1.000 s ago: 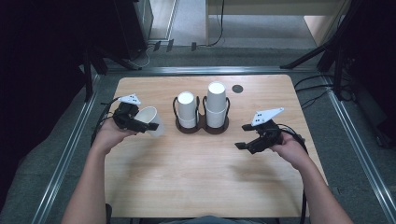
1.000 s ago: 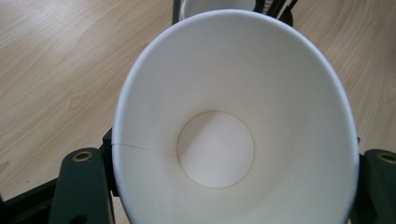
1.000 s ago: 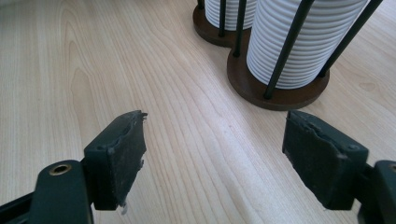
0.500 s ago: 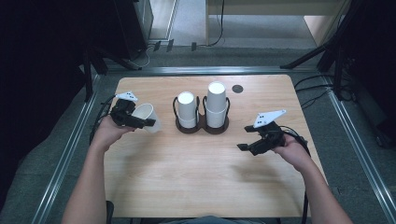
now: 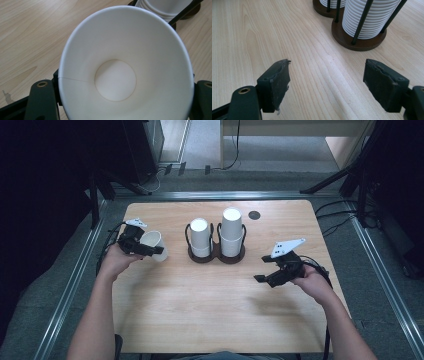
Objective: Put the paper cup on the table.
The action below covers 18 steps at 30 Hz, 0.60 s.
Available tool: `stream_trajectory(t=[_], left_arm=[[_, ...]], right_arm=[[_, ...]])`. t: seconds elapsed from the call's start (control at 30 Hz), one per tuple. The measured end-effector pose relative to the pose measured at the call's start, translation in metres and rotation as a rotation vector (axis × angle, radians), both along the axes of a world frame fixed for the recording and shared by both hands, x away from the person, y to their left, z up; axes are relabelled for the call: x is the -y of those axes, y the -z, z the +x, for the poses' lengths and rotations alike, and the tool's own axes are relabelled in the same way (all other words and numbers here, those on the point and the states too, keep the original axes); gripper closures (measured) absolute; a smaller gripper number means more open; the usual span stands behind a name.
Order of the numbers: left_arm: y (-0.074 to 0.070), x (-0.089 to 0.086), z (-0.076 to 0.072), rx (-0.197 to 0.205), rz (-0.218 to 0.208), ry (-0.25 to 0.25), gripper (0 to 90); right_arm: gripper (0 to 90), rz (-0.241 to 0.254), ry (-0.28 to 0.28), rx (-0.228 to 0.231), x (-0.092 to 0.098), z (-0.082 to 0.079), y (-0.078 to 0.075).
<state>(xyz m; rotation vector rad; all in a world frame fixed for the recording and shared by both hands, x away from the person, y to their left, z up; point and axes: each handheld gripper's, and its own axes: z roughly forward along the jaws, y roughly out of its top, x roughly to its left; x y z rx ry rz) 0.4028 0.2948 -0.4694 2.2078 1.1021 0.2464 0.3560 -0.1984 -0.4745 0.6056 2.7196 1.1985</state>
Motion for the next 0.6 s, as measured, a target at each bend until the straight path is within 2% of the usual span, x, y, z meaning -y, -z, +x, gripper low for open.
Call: stream_trajectory(t=[0.3,0.4,0.5,0.6], left_arm=[[0.009,0.000,0.005,-0.020,0.054,-0.038,25.3],[0.012,-0.001,0.007,-0.028,0.060,-0.049,24.7],[0.014,-0.002,0.009,-0.060,0.058,-0.065,24.5],[0.016,0.000,0.009,-0.056,0.070,-0.072,23.3]], right_arm=[[21.4,-0.013,-0.005,0.000,-0.002,0.000,0.002],[21.4,-0.013,-0.004,-0.002,-0.002,0.000,0.002],[21.4,-0.013,-0.006,0.000,-0.001,0.000,0.002],[21.4,-0.013,-0.006,-0.001,-0.001,0.000,0.002]])
